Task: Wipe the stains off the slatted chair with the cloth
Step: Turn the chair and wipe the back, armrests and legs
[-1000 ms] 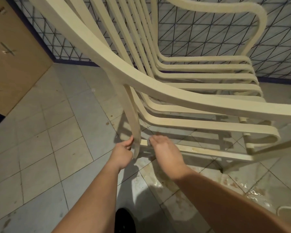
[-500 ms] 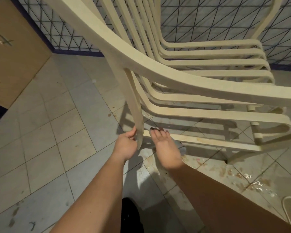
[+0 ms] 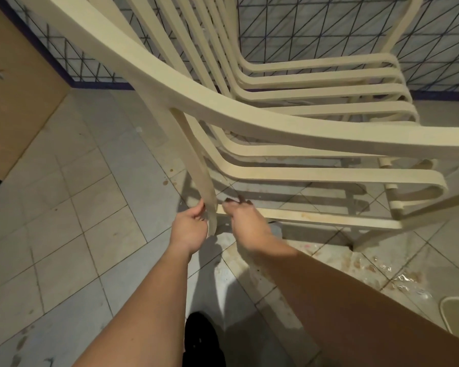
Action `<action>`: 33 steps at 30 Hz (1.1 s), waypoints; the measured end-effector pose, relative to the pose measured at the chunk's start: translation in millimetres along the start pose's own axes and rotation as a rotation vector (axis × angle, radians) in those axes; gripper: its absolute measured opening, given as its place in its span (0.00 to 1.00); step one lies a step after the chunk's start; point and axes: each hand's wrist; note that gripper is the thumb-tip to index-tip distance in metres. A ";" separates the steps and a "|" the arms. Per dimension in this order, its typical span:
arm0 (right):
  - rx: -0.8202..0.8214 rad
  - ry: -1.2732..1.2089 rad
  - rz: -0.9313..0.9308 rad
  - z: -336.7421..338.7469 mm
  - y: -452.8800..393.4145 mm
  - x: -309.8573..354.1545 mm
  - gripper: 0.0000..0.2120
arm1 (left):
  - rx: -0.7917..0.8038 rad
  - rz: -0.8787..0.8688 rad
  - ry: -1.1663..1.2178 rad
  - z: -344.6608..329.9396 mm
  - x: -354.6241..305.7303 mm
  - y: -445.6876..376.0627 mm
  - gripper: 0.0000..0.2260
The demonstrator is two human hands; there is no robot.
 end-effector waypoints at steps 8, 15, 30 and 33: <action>0.309 0.114 0.147 -16.2 43.9 -37.9 0.27 | -0.039 -0.009 -0.044 -0.8 -3.0 0.7 0.26; -0.223 -0.088 0.200 36.0 102.0 -75.2 0.31 | -0.055 0.102 -0.615 -18.3 -10.8 15.2 0.09; -0.266 0.154 0.251 34.3 113.6 -100.7 0.26 | 0.185 -0.384 -1.011 -82.4 -22.0 16.0 0.37; -0.290 0.024 0.077 64.1 81.4 -84.8 0.31 | 0.178 -0.369 -1.005 -83.9 -22.5 14.8 0.39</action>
Point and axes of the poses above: each hand's wrist, its own y-axis away from the middle knuckle, its own z-axis out of the back of the hand, x = y × z, and after that the axes turned 13 degrees about -y, right-handed
